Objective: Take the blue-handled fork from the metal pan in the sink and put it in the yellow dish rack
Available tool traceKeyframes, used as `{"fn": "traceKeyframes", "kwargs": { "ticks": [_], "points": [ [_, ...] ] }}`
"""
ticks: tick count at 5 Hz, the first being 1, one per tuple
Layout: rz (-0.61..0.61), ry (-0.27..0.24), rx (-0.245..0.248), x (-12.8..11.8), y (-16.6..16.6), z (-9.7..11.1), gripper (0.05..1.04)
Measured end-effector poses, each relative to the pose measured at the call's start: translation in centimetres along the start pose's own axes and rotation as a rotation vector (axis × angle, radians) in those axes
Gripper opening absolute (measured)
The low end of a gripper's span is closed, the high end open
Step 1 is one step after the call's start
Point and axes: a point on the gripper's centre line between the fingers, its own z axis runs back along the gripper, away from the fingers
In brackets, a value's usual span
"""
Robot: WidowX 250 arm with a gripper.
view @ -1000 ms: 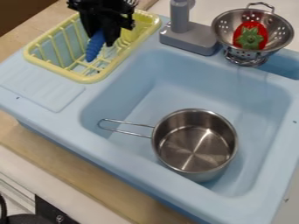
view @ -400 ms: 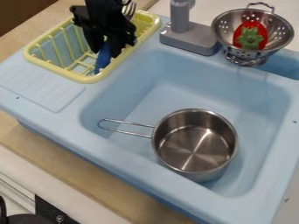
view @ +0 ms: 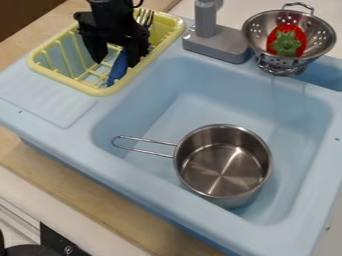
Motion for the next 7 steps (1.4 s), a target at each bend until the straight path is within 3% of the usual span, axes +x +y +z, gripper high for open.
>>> {"fn": "traceKeyframes", "kwargs": {
  "ticks": [1, 3, 5, 6, 7],
  "points": [
    [0.035, -0.048, -0.026, 0.2, 0.3, 1.8, 0.995],
    [0.044, -0.088, -0.047, 0.0, -0.1, 5.3, 0.995],
    [0.01, -0.032, -0.064, -3.0, -1.5, 7.1, 0.995],
    [-0.039, -0.039, -0.103, -4.7, -2.8, 7.4, 0.995],
    [-0.121, -0.014, -0.114, -5.7, -5.0, 6.6, 0.995]
  ]
}}
